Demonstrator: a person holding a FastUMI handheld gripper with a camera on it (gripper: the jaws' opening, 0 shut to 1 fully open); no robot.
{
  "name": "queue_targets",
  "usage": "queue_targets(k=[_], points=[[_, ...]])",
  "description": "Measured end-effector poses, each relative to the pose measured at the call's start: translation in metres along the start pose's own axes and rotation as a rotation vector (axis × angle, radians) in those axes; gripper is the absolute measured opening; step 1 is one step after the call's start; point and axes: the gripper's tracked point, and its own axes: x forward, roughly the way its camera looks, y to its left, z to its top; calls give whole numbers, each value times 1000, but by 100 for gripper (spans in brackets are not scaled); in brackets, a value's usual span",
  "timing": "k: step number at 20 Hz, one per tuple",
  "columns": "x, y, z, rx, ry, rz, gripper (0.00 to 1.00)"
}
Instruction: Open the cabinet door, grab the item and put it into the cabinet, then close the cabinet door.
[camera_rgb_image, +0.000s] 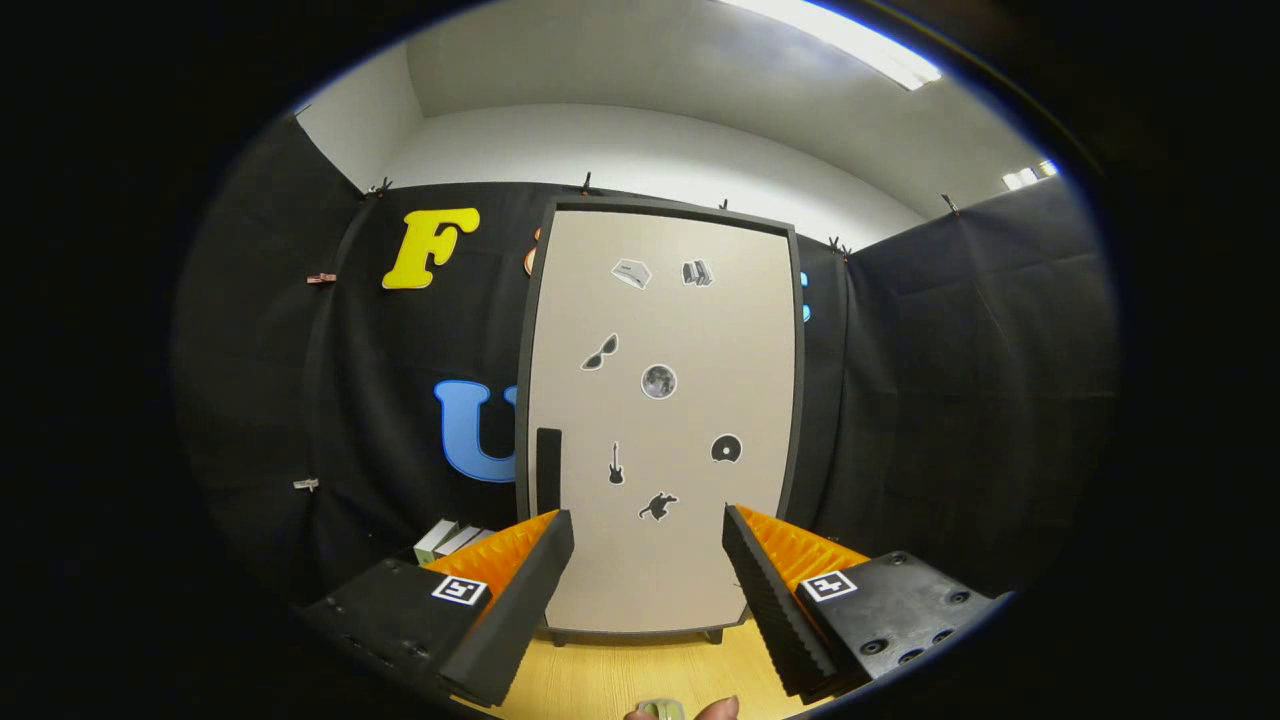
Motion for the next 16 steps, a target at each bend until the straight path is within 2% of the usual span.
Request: queue_targets(k=[9, 16], points=[[18, 26, -5, 5, 4, 46, 98], [61, 72, -9, 30, -7, 107, 97]])
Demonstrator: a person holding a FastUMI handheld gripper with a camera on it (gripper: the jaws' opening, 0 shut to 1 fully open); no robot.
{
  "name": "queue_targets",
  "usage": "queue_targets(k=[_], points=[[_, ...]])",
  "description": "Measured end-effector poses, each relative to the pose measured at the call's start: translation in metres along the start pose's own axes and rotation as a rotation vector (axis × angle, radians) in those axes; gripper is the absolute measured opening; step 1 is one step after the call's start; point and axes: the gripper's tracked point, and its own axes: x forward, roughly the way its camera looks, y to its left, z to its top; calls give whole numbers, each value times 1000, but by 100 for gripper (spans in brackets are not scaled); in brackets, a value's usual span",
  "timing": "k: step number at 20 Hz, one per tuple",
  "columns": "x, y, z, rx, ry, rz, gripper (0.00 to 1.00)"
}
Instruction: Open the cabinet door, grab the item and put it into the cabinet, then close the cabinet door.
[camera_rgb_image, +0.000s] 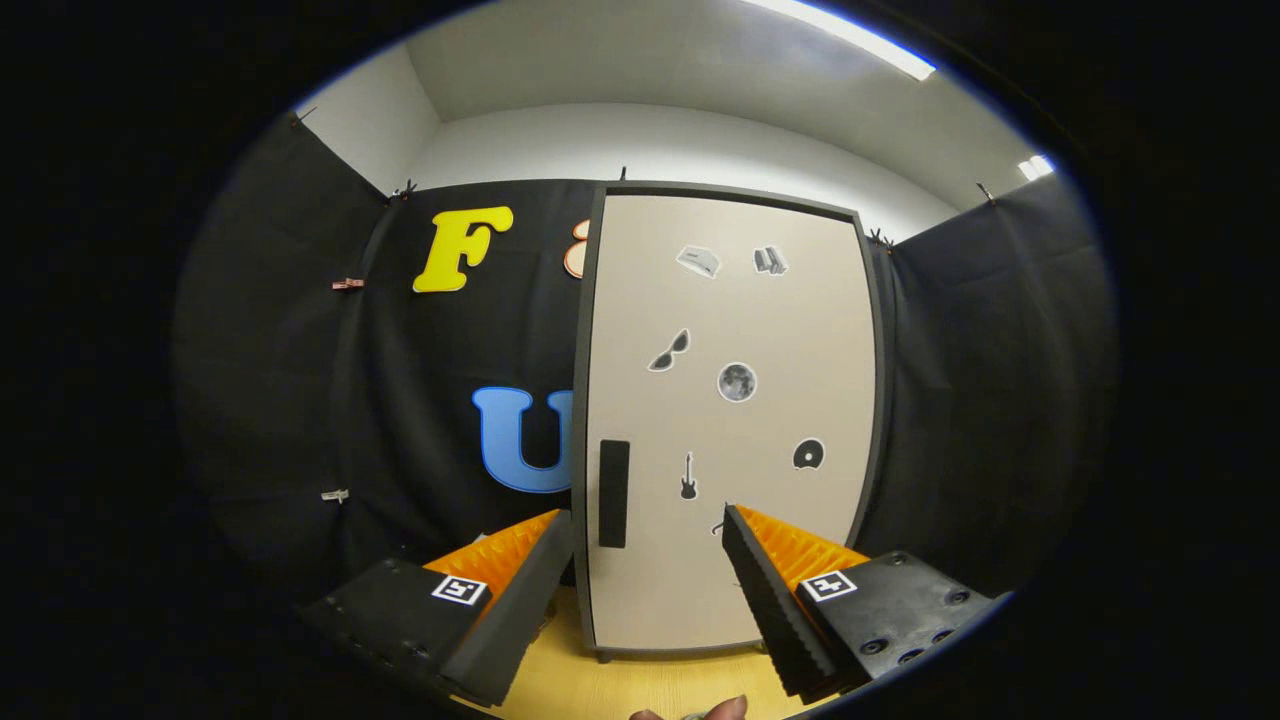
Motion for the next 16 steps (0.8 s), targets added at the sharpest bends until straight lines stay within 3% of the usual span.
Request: queue_targets(k=[9, 16], points=[[85, 22, -53, 7, 79, 22, 98], [136, 21, -57, 11, 59, 0, 98]])
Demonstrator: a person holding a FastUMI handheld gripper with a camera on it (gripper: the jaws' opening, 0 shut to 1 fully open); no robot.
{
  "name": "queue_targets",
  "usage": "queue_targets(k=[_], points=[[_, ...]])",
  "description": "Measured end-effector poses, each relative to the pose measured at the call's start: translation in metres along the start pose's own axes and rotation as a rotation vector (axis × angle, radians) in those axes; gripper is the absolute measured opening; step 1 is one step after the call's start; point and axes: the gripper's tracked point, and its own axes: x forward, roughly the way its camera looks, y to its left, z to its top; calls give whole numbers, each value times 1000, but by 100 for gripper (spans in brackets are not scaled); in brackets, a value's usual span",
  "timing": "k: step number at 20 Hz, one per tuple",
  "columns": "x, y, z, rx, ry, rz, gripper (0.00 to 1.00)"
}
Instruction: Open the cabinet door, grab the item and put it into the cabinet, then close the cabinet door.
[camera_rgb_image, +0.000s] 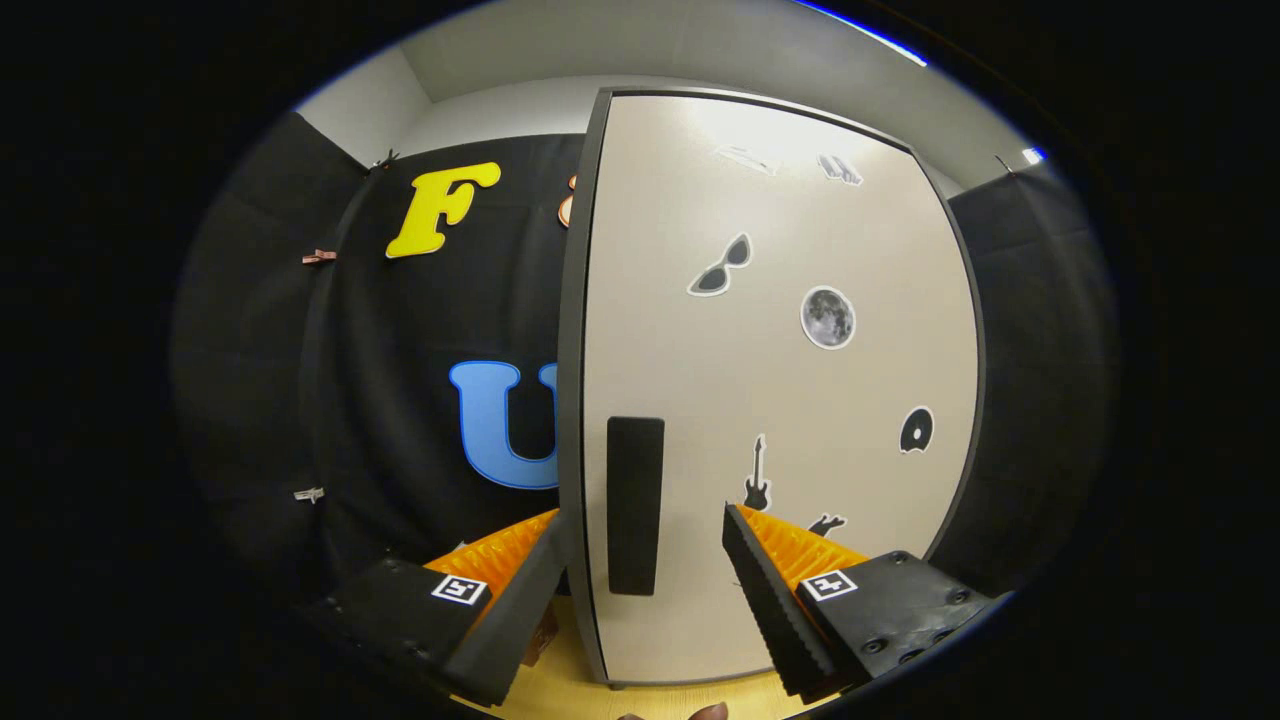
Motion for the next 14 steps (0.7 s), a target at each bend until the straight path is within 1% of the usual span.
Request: queue_targets(k=[4, 5, 6, 7, 8, 9, 10, 11, 12, 13, 14], points=[[23, 12, -13, 13, 39, 20, 97], [26, 12, -18, 16, 54, 12, 97], [31, 13, -22, 23, 67, 11, 88], [34, 14, -26, 31, 79, 11, 83], [36, 13, -29, 37, 88, 3, 73], [38, 11, -31, 43, 94, -5, 67], [40, 6, -32, 40, 95, -27, 56], [32, 3, -25, 50, 93, -28, 53], [42, 3, -31, 58, 93, -27, 38], [43, 4, -31, 51, 90, -23, 38], [40, 5, -30, 33, 90, -13, 33]])
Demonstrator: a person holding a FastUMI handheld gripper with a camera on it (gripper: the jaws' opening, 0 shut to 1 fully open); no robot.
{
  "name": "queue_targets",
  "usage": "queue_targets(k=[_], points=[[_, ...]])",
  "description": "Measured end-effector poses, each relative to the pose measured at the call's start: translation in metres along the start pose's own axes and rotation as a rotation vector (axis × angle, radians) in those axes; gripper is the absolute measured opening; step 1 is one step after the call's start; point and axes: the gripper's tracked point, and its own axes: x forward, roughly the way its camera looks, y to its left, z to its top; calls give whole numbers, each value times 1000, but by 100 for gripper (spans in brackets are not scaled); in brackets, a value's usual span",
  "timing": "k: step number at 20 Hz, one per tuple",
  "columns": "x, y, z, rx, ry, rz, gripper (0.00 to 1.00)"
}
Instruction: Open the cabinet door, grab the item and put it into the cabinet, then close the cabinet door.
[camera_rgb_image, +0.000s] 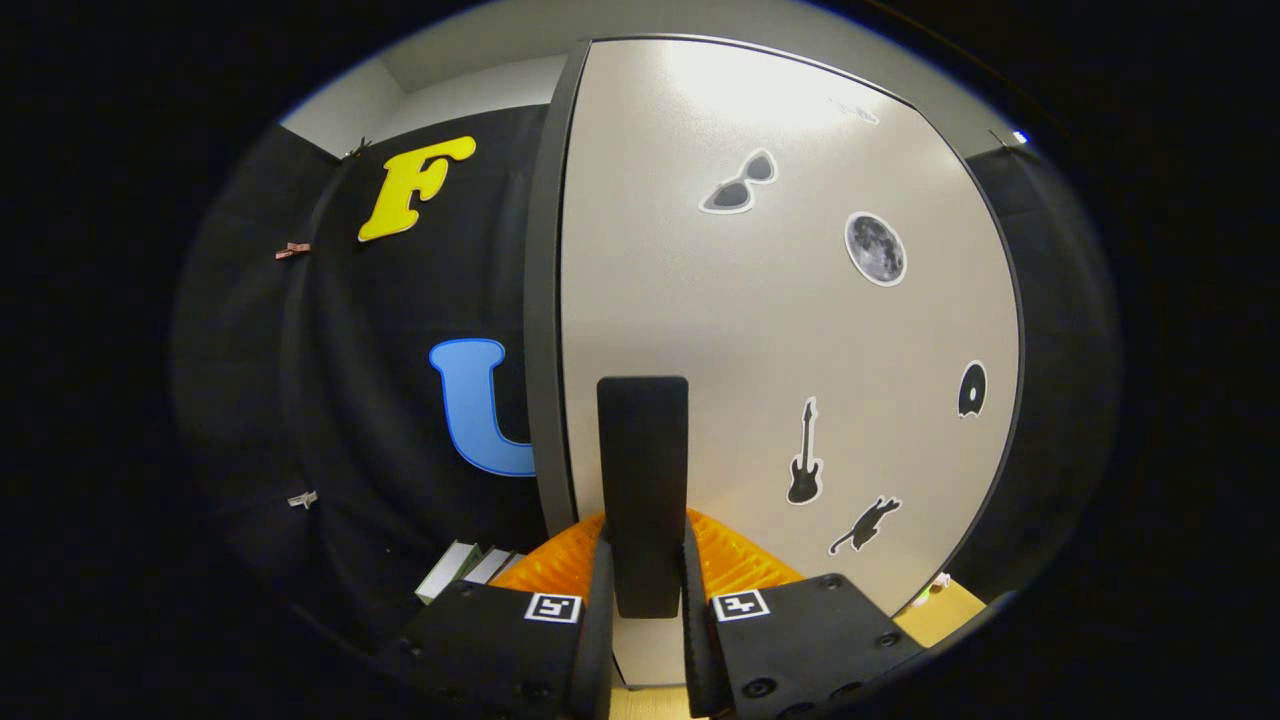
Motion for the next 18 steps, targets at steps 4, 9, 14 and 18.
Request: queue_targets(k=[4, 9, 14, 18], points=[[-4, 0, -2, 3, 28, 30, 21], [-28, -4, -1, 20, 19, 75, 21], [-45, -13, 1, 35, 18, 116, 21], [-53, -22, 1, 32, 26, 123, 21]])
